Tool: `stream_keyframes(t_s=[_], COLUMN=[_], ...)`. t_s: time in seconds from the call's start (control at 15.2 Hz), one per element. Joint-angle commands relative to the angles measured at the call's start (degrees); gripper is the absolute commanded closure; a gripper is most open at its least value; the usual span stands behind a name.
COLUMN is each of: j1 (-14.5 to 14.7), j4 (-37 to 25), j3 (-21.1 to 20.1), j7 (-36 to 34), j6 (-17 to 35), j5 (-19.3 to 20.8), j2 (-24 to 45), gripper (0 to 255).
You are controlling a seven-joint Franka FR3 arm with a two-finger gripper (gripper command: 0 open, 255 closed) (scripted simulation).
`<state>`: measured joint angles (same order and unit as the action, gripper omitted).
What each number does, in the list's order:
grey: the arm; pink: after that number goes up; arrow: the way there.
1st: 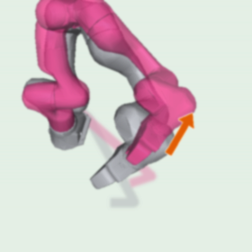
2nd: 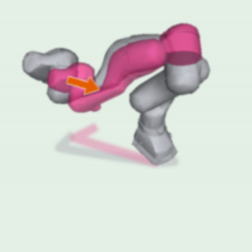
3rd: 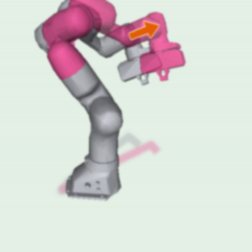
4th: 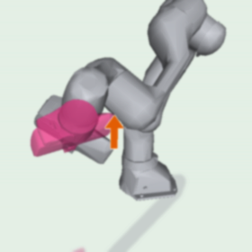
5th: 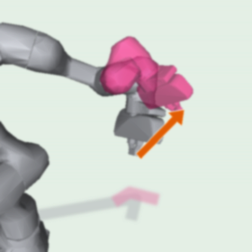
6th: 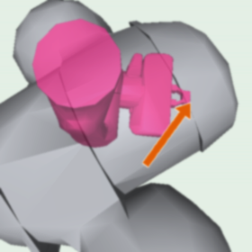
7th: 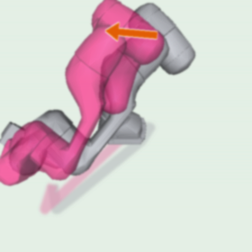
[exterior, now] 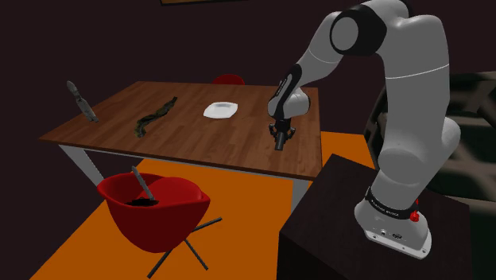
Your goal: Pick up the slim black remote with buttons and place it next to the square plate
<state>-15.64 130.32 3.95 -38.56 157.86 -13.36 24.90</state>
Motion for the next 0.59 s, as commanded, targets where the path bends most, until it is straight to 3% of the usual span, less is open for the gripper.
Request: stream_keyframes(t_s=[0.0,0.53], j1=[0.2,0.8], j4=[-0.1,0.4], j3=[-0.2,0.8], j7=[0.0,-1.0], j6=[0.2,-3.0], j5=[0.0,1.2], j2=[0.3,-3.4], gripper=[255,255])
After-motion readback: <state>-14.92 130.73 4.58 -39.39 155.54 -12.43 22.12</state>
